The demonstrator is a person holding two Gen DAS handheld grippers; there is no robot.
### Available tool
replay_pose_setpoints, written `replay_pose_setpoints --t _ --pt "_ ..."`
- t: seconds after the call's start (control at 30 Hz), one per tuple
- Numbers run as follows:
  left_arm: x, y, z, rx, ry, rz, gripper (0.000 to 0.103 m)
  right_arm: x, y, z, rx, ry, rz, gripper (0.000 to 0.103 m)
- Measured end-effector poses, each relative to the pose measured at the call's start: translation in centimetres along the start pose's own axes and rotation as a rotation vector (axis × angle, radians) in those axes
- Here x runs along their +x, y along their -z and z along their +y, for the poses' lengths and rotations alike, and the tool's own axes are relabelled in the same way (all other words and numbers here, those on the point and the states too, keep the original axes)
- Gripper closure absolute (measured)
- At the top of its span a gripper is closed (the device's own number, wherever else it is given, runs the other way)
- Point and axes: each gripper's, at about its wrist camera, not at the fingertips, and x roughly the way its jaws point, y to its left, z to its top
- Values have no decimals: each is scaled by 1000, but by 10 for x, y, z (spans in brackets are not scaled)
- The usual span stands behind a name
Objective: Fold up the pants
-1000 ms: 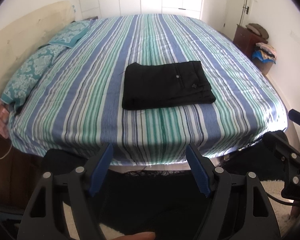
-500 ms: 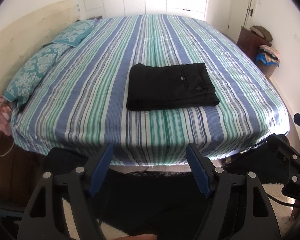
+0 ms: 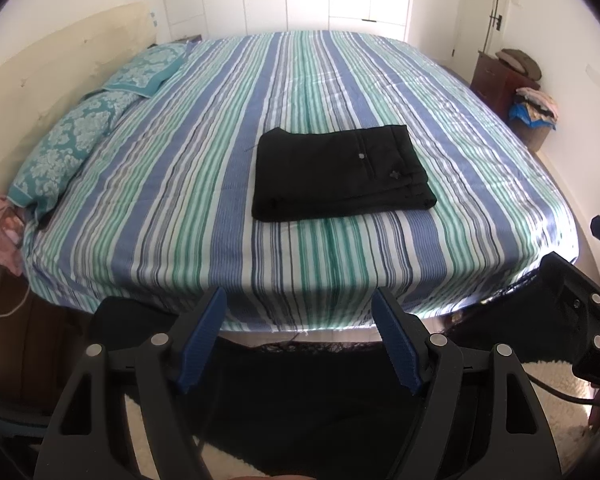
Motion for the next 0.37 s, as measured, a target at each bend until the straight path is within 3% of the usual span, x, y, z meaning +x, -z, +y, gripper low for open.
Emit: replay_pose_setpoints --t 0.37 --pt "-6 1 -2 12 -1 -33 25 2 1 -2 0 -4 4 0"
